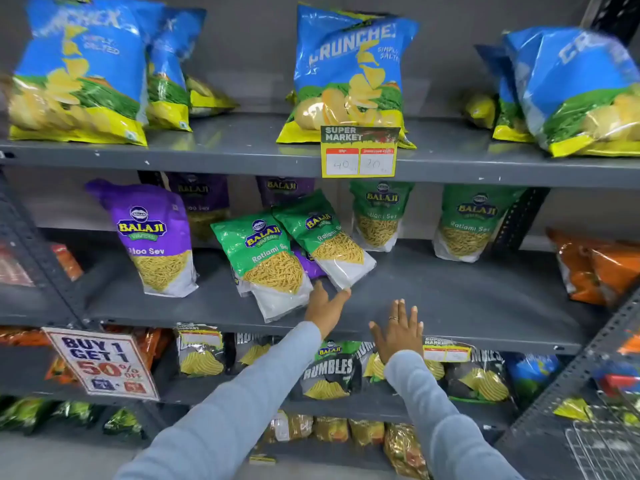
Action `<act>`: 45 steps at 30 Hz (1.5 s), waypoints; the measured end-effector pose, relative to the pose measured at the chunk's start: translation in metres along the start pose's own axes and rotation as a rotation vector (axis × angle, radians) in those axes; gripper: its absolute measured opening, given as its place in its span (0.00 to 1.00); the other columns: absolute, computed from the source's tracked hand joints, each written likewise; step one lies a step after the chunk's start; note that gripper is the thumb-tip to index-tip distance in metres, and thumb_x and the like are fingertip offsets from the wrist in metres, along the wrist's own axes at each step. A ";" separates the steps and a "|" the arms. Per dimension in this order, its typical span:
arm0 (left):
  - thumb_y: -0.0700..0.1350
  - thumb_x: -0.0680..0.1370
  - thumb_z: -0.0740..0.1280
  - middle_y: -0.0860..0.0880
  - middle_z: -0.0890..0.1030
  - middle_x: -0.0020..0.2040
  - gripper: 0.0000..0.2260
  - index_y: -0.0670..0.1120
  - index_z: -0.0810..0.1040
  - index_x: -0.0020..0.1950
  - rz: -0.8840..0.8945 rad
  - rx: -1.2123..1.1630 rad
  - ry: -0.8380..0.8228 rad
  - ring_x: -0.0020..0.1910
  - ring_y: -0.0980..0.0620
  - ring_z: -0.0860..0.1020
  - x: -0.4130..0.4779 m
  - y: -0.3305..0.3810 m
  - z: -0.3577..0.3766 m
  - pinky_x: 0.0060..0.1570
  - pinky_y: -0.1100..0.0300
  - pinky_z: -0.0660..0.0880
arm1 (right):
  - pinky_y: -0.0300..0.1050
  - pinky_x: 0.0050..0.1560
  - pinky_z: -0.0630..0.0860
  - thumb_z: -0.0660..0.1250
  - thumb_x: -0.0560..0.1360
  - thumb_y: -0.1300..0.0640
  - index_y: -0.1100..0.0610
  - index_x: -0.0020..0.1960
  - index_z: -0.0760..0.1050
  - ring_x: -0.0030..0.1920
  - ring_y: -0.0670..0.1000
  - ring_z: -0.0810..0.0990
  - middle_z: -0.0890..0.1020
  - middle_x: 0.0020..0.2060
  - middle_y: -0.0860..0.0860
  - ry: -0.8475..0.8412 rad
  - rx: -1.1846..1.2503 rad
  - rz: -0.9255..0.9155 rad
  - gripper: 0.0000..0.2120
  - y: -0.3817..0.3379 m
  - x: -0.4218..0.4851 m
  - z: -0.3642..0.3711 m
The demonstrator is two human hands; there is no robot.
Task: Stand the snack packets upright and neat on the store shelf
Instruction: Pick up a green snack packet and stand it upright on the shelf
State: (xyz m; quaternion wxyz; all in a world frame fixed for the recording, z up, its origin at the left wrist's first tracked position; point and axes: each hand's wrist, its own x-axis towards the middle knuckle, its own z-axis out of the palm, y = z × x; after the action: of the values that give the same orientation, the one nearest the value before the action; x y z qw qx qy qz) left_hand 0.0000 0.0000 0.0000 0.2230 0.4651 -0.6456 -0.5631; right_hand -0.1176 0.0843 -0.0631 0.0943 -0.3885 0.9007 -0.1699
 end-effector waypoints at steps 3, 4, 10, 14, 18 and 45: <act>0.50 0.80 0.61 0.42 0.62 0.76 0.28 0.40 0.57 0.75 -0.085 -0.024 0.025 0.75 0.42 0.61 0.014 0.016 0.012 0.71 0.54 0.60 | 0.55 0.76 0.42 0.47 0.78 0.42 0.58 0.75 0.40 0.76 0.56 0.41 0.45 0.77 0.52 -0.110 -0.035 0.108 0.34 0.006 0.009 0.014; 0.50 0.80 0.62 0.41 0.66 0.74 0.27 0.38 0.61 0.74 -0.117 -0.053 0.040 0.73 0.41 0.64 0.027 0.020 0.018 0.69 0.54 0.62 | 0.54 0.76 0.43 0.47 0.78 0.42 0.58 0.75 0.39 0.76 0.55 0.41 0.44 0.77 0.52 -0.123 -0.057 0.127 0.33 0.009 0.009 0.020; 0.64 0.71 0.67 0.37 0.63 0.75 0.45 0.34 0.56 0.74 -0.302 -0.084 0.164 0.73 0.39 0.64 0.092 0.027 0.026 0.72 0.50 0.62 | 0.53 0.76 0.42 0.45 0.79 0.45 0.58 0.75 0.39 0.76 0.55 0.42 0.44 0.77 0.53 -0.081 -0.166 0.068 0.31 0.023 0.013 0.038; 0.67 0.59 0.74 0.41 0.67 0.73 0.54 0.40 0.58 0.75 -0.387 -0.276 0.139 0.68 0.39 0.71 0.117 0.022 0.021 0.69 0.47 0.69 | 0.53 0.76 0.42 0.44 0.79 0.46 0.57 0.75 0.38 0.76 0.54 0.41 0.43 0.77 0.52 -0.066 -0.158 0.046 0.30 0.027 0.013 0.041; 0.65 0.61 0.75 0.42 0.59 0.77 0.56 0.41 0.51 0.77 -0.440 -0.282 0.158 0.74 0.39 0.63 0.130 0.017 0.025 0.73 0.45 0.60 | 0.53 0.76 0.43 0.47 0.78 0.45 0.56 0.74 0.36 0.76 0.54 0.40 0.42 0.77 0.50 -0.076 -0.160 0.048 0.32 0.029 0.012 0.043; 0.50 0.48 0.85 0.46 0.88 0.43 0.27 0.40 0.84 0.42 -0.141 -0.177 -0.323 0.44 0.47 0.86 -0.061 -0.069 -0.051 0.38 0.58 0.81 | 0.37 0.37 0.81 0.75 0.62 0.68 0.55 0.51 0.74 0.40 0.45 0.85 0.85 0.44 0.51 -0.330 1.012 0.003 0.21 0.003 -0.100 -0.052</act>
State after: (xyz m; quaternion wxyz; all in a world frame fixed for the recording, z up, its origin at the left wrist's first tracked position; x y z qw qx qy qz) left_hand 0.0943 0.0301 -0.0361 0.1164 0.3915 -0.5868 -0.6992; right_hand -0.0673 0.1713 -0.0129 0.4107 -0.3148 0.6797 -0.5198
